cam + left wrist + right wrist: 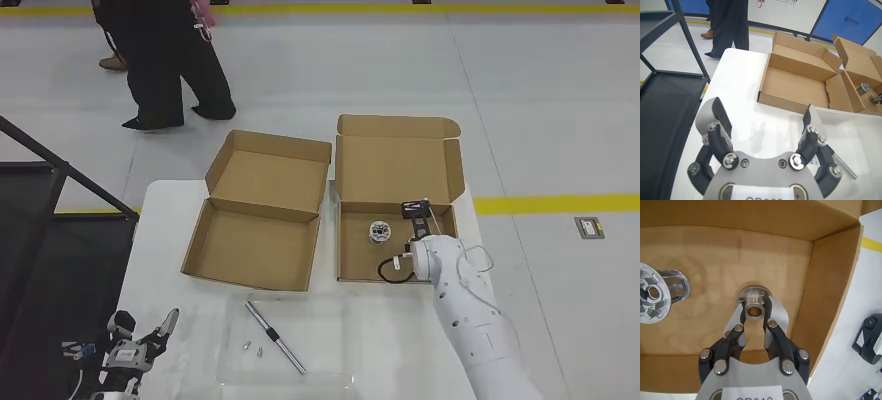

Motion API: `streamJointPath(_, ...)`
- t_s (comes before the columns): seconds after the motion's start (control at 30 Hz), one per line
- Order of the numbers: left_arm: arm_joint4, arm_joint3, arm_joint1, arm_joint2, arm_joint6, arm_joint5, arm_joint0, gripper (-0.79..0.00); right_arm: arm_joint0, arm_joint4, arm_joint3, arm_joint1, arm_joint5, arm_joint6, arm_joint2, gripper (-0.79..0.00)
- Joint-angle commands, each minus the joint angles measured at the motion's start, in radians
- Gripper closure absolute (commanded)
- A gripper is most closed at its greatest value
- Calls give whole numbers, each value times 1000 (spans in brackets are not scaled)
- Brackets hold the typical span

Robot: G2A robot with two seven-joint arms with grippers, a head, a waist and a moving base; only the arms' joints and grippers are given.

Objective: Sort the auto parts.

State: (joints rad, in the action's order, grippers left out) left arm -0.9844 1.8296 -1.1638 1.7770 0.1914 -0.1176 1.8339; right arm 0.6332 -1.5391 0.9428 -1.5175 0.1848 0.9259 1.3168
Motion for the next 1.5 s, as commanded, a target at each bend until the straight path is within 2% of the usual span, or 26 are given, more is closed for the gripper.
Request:
streamJointPath(0.0,0,0,0,0,0,0,0,-785,-4,3,-7,-1,2,-2,-1,-388)
streamJointPath(0.1,0,0,0,0,0,0,0,-785,-8,15,-11,-1,1,-12,1,-773)
streamJointPath(0.13,0,0,0,0,0,0,0,-785,-9,23,-9,-1,-5,-16,6,-785)
streamJointPath(0.23,0,0,0,0,0,0,0,-785,-3,25,12,2,-1,-25,16,-785)
streamJointPath(0.4,0,0,0,0,0,0,0,-785,55,48,133,12,-35,-49,44,-785)
streamJointPath(0.5,0,0,0,0,0,0,0,-785,122,92,253,19,-87,-102,70,-785)
streamJointPath(0.6,-42,12,1,-1,28,-51,7,-785,220,158,406,24,-132,-192,96,-785)
streamJointPath(0.73,-124,44,5,16,72,-102,23,-785,367,295,580,27,-251,-359,116,-785)
streamJointPath(0.9,-312,117,15,53,120,-169,47,-785,509,430,689,37,-487,-577,133,-785)
streamJointPath(1.0,-440,171,20,74,132,-180,61,-785,568,464,739,46,-631,-654,137,-785)
streamJointPath(1.1,-543,226,23,81,123,-174,75,-785,598,456,785,56,-732,-682,136,-785)
streamJointPath(1.2,-604,267,21,70,94,-125,78,-785,611,428,824,67,-816,-667,137,-785)
streamJointPath(1.47,-604,267,21,70,94,-125,78,-785,611,428,824,67,-816,-667,137,-785)
